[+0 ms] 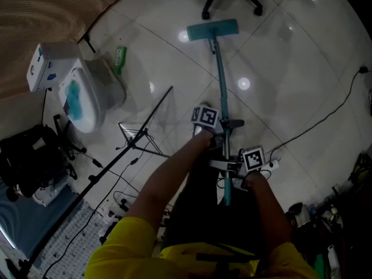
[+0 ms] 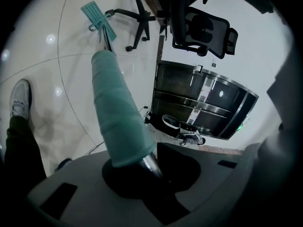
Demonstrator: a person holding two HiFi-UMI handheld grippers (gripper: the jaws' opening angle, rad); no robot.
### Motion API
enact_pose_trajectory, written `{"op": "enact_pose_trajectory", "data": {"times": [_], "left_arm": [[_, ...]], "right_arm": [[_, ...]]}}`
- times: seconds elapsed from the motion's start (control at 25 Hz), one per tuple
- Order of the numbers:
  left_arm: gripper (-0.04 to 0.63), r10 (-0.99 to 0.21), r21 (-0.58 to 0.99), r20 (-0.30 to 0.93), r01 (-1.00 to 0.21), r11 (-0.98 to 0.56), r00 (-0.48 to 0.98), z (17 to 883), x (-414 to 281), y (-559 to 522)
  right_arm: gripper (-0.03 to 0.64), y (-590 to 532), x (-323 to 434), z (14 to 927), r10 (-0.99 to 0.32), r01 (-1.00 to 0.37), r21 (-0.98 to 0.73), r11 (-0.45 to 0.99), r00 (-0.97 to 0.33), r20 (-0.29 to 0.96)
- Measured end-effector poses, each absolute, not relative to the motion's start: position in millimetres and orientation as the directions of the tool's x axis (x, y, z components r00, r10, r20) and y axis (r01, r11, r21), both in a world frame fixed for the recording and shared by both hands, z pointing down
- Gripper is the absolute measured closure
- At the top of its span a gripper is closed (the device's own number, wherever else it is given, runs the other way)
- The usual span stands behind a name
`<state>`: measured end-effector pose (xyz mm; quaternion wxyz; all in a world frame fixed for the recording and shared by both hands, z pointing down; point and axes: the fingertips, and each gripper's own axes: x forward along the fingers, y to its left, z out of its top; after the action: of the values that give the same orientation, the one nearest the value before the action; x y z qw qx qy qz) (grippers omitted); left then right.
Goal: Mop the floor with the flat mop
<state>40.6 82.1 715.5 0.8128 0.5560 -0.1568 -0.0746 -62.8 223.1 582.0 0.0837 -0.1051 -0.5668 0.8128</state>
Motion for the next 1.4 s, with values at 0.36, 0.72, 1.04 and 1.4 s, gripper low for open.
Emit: {"op": "enact_pose_trajectory", "data": {"times": [0.36, 0.72, 1.04, 1.4], "left_arm": [[0.497, -0.109, 0.881, 0.083, -0.022, 0.473, 0.991, 638.7, 168.8, 237.0], [0.499, -0.086, 0.934, 0.111, -0.074, 0.351, 0.99, 706.3, 140.1, 98.1], [0.5, -0.019, 0.95, 0.156, -0.144, 0.277, 0.988, 741.5, 91.9, 11.9], [0.511, 0.008, 0.922, 0.151, -0.144, 0.359, 0.988, 694.9, 123.0, 144.6]], "right_arm": [[0.548, 334.7, 32.0, 501.2, 0.107, -0.035, -0.893, -0.449, -0.994, -0.015], [0.548, 210.3, 3.8, 586.1, 0.07, 0.02, -0.958, -0.286, -0.997, -0.042], [0.56, 122.8, -51.6, 620.7, -0.03, 0.094, -0.958, -0.271, -0.996, -0.09], [0.561, 243.9, -21.0, 556.0, -0.06, 0.106, -0.919, -0.381, -0.994, -0.09]]}}
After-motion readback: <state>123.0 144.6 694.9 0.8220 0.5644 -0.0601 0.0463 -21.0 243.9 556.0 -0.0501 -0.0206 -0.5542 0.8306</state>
